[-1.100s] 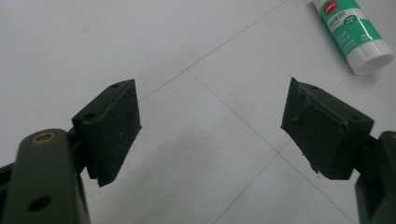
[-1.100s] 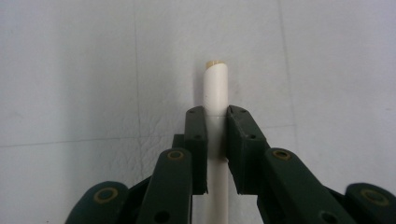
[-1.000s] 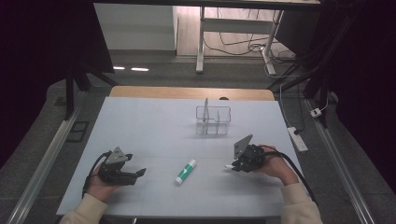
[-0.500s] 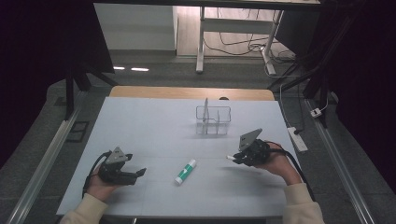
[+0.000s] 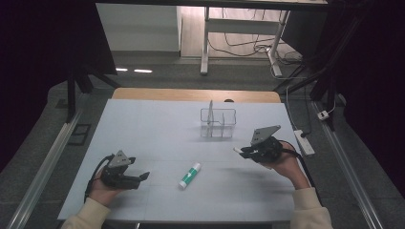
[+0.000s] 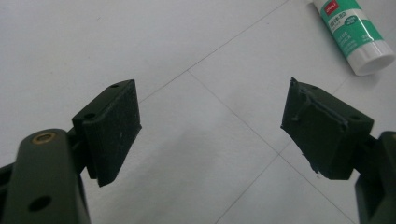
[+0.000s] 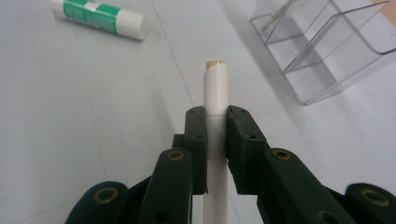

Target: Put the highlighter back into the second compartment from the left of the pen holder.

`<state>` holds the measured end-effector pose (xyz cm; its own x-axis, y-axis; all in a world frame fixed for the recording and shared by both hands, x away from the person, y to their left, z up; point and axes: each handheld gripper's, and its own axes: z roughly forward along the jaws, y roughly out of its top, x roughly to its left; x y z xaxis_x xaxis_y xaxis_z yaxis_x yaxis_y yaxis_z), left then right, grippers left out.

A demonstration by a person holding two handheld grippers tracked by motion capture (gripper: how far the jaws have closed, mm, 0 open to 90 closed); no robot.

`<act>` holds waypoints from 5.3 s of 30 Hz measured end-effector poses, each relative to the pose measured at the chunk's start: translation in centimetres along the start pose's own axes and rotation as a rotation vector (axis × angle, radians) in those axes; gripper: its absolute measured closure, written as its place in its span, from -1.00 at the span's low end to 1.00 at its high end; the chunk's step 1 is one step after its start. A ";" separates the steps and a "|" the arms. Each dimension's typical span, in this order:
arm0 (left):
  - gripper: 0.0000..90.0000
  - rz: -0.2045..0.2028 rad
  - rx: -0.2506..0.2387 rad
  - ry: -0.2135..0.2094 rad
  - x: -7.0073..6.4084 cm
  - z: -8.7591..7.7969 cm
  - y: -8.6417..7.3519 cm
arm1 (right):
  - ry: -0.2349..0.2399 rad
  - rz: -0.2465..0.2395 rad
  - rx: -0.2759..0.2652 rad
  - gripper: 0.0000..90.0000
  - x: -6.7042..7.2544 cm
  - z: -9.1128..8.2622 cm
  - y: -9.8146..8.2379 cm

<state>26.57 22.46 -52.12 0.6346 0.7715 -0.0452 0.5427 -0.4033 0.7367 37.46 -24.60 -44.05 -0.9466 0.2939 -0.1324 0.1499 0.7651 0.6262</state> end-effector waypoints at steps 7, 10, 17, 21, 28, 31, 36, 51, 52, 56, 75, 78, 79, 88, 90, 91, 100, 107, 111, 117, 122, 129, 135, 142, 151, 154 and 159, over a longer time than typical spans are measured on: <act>-0.57 0.001 0.002 0.000 0.0 0.0 0.0 | -0.034 0.035 -0.051 0.74 -0.2 -0.6 0.1; -0.57 0.002 0.002 0.000 0.0 0.0 0.0 | -0.038 0.042 -0.063 0.74 -0.1 -0.7 0.3; -0.57 0.003 0.002 0.000 0.0 0.0 0.0 | -0.061 0.056 -0.092 0.74 0.0 -1.0 0.7; -0.57 0.002 0.003 -0.002 -0.1 0.1 0.0 | -0.069 0.073 -0.125 0.74 0.0 -1.2 0.8; -0.57 0.003 0.004 -0.001 0.0 0.1 0.0 | -0.078 0.100 -0.198 0.74 0.1 -1.7 1.1; -0.57 0.003 0.002 -0.001 0.0 0.1 0.0 | -0.105 0.111 -0.215 0.74 0.1 -1.9 1.1; -0.57 0.004 0.003 0.000 0.0 0.1 0.0 | -0.094 0.135 -0.260 0.74 0.0 -2.1 1.2; -0.57 0.004 0.002 0.002 0.0 0.1 0.0 | -0.167 0.185 -0.352 0.74 0.2 -2.7 1.4; -0.57 0.005 0.002 0.002 0.0 0.1 0.0 | -0.171 0.190 -0.363 0.74 0.2 -2.7 1.4; -0.57 0.004 0.003 0.002 0.0 0.0 0.0 | -0.189 0.202 -0.393 0.74 0.3 -2.7 1.5; -0.57 0.001 0.002 0.004 0.1 0.1 -0.1 | -0.236 0.291 -0.504 0.74 -0.7 -2.1 2.6; -0.57 0.002 0.003 0.003 0.1 0.0 -0.1 | -0.240 0.291 -0.501 0.74 -0.8 -1.7 2.6; -0.57 0.003 0.002 0.004 0.1 0.0 -0.1 | -0.240 0.293 -0.500 0.74 -0.9 -1.5 2.6; -0.57 0.003 0.005 0.003 0.0 0.1 -0.1 | -0.230 0.288 -0.525 0.74 -0.9 -1.0 3.3; -0.57 0.004 0.003 0.005 0.0 0.0 0.0 | -0.234 0.280 -0.526 0.74 -0.9 -1.0 3.4; -0.57 0.004 0.002 0.003 0.0 0.0 -0.1 | -0.233 0.278 -0.529 0.74 -0.9 -0.9 3.5; -0.56 0.005 -0.004 0.008 0.0 -0.1 0.0 | -0.228 0.273 -0.545 0.74 -1.6 -0.5 4.3; -0.56 0.004 -0.003 0.007 0.0 -0.1 0.0 | -0.223 0.293 -0.578 0.74 -2.1 -0.4 5.1; -0.56 0.004 -0.002 0.005 0.0 -0.1 0.0 | -0.263 0.306 -0.581 0.74 -2.3 -0.4 5.4; -0.57 0.003 -0.002 0.004 0.0 -0.1 0.0 | -0.265 0.314 -0.587 0.74 -2.8 -0.3 5.9; -0.56 0.002 -0.002 0.005 0.0 -0.1 0.0 | -0.263 0.311 -0.582 0.74 -3.1 -0.2 6.3; -0.56 0.001 -0.002 0.005 0.0 -0.1 0.0 | -0.267 0.306 -0.582 0.74 -3.3 -0.2 6.9; -0.57 0.003 -0.002 0.004 0.0 -0.1 0.0 | -0.266 0.304 -0.583 0.74 -3.6 -0.1 7.2; -0.56 0.003 -0.003 0.003 0.0 -0.1 0.0 | -0.265 0.308 -0.584 0.74 -4.0 0.2 7.9; -0.56 0.006 -0.002 0.002 -0.1 -0.1 0.0 | -0.262 0.302 -0.591 0.74 -4.3 0.4 9.1; -0.56 0.007 -0.001 0.002 -0.1 -0.1 0.0 | -0.260 0.303 -0.599 0.74 -4.5 0.4 9.4; -0.56 0.007 -0.002 0.002 -0.1 -0.1 0.0 | -0.262 0.306 -0.602 0.74 -4.8 0.6 9.7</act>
<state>26.49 22.45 -52.02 0.6372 0.7698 -0.0383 0.5372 -0.4079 0.7383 43.67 -18.24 -37.83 -0.7767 0.6297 -0.0162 0.1423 0.2004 0.9693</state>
